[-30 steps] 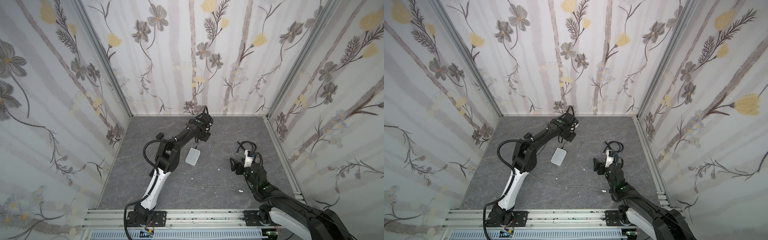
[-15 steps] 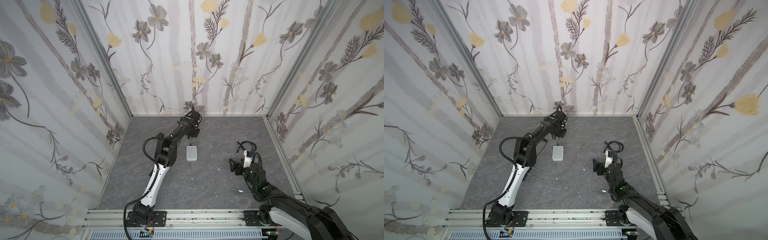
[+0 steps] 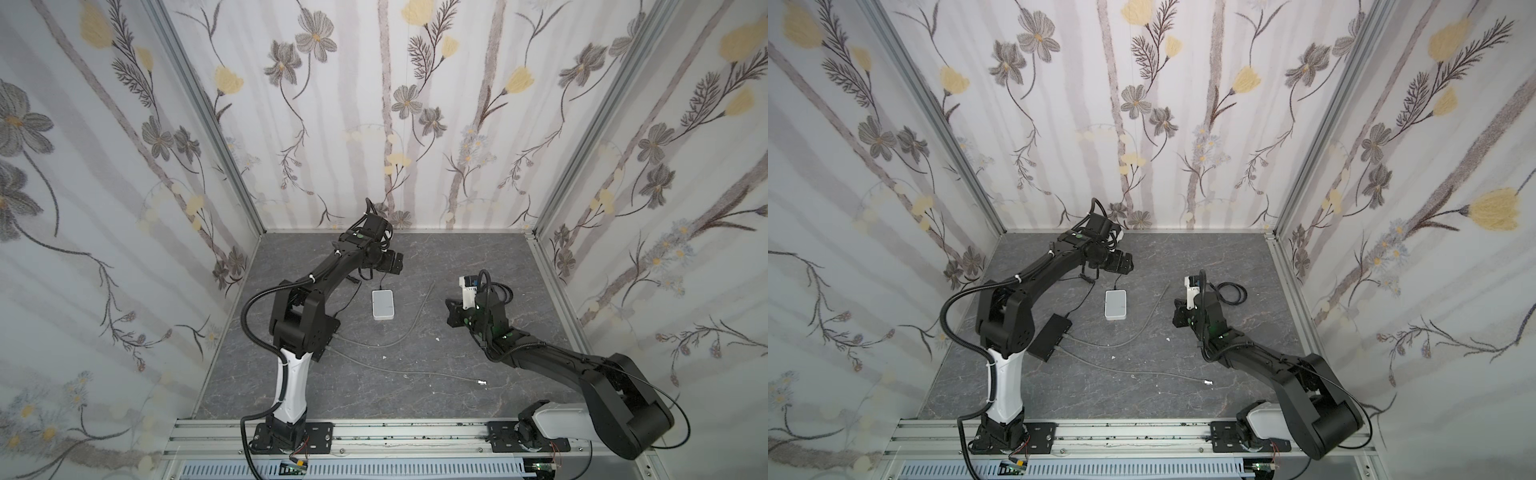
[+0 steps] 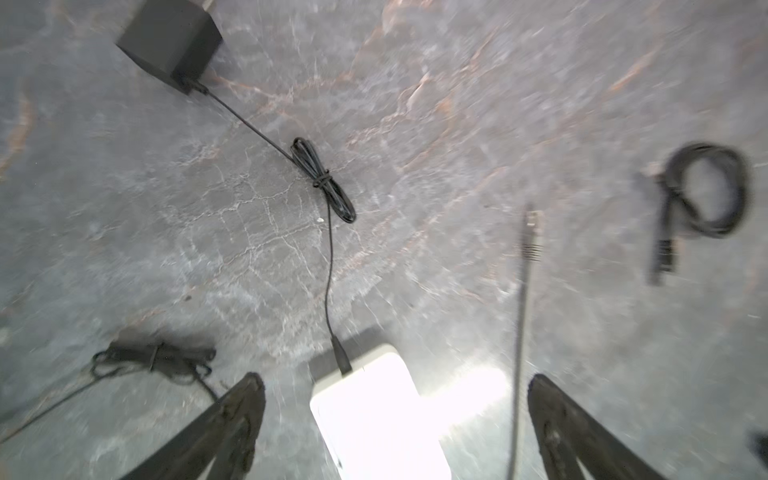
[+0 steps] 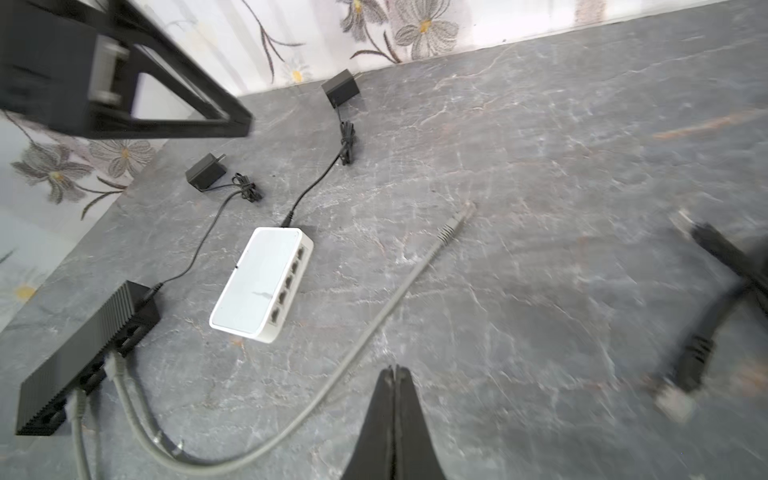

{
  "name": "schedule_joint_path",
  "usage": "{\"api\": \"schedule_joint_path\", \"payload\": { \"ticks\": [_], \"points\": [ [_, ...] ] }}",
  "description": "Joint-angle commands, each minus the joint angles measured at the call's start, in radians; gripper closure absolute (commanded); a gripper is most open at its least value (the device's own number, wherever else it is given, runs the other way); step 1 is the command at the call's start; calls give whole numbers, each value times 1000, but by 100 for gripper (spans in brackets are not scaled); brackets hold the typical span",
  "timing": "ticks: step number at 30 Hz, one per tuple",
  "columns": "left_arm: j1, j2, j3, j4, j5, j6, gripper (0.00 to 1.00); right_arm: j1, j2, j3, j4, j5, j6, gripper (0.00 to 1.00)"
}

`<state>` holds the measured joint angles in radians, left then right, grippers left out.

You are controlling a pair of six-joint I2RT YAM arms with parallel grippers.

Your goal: Insert the plug into the switch port

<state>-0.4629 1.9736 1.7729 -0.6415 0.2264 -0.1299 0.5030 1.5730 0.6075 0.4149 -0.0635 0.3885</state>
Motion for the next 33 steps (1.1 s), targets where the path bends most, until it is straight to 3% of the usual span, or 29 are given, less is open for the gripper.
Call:
{"api": "schedule_joint_path", "payload": {
  "ticks": [1,6,10,14,20,29,33],
  "points": [
    [0,-104,-103,106,40,-90,0,1,150,176,-160,-26,29,100],
    [-5,-167,-120,-14,-128,-51,0,13,387,460,-350,18,120,100],
    [-7,-170,-79,-54,-111,-14,0,37,566,695,-553,123,184,100],
    [2,-187,-89,-40,-99,-13,0,65,642,795,-667,244,222,100],
    [7,-211,-120,-19,-121,-2,0,86,587,708,-677,337,258,100],
    [36,-186,-101,-33,-76,-23,0,114,335,328,-527,328,238,100],
    [53,-188,-109,-21,-53,-27,0,113,293,342,-490,293,185,100]
  ]
}}
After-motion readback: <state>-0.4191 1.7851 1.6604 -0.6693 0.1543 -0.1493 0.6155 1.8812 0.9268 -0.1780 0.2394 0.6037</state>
